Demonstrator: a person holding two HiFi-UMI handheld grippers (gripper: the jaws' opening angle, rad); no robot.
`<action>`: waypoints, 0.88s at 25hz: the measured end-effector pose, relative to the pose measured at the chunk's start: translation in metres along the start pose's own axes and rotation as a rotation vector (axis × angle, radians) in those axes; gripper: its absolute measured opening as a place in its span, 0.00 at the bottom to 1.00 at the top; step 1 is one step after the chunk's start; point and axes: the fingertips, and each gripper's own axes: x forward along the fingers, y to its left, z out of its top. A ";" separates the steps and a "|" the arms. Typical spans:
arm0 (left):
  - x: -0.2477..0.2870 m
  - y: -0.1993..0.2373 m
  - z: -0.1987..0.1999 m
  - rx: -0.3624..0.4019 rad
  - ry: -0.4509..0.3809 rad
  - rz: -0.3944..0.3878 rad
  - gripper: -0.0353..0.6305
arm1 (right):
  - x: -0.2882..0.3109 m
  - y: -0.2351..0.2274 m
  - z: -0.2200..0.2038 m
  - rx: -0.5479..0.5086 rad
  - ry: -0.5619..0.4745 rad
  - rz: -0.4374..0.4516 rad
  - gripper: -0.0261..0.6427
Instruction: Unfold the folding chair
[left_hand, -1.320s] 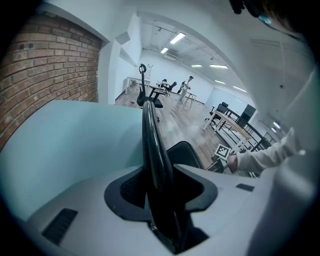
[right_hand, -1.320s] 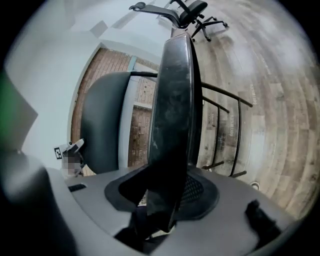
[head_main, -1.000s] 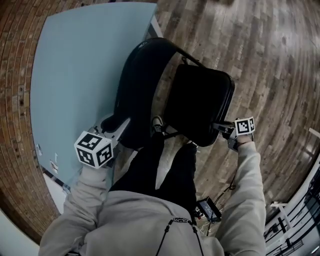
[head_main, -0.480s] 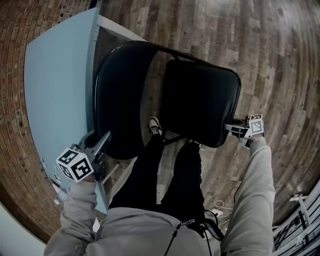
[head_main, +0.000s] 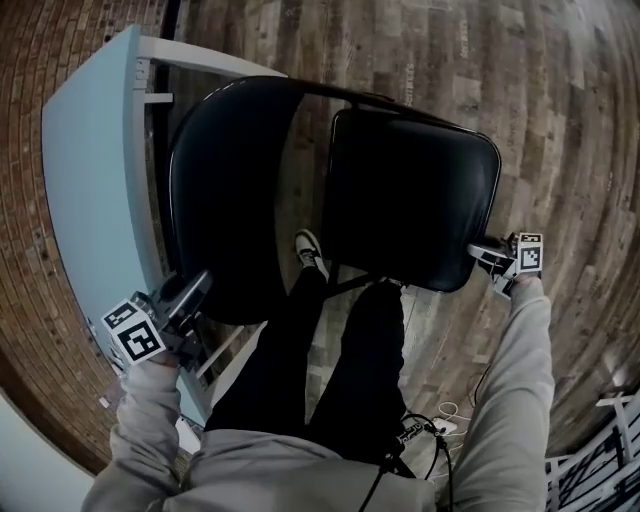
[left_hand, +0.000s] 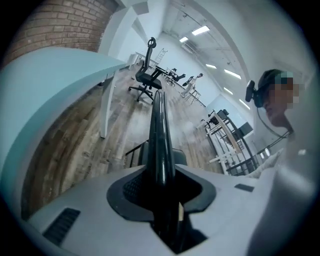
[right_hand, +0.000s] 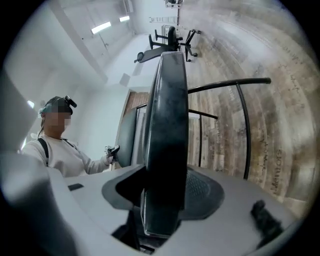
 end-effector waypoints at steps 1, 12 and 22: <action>0.006 -0.013 -0.001 -0.020 0.000 -0.029 0.24 | -0.007 -0.007 0.002 0.009 -0.029 -0.031 0.34; 0.024 -0.038 -0.003 0.069 -0.016 -0.019 0.22 | -0.049 -0.029 0.005 -0.096 -0.286 -0.466 0.44; -0.036 -0.066 0.057 0.294 -0.306 0.025 0.50 | -0.065 0.120 0.051 -0.409 -0.342 -0.831 0.46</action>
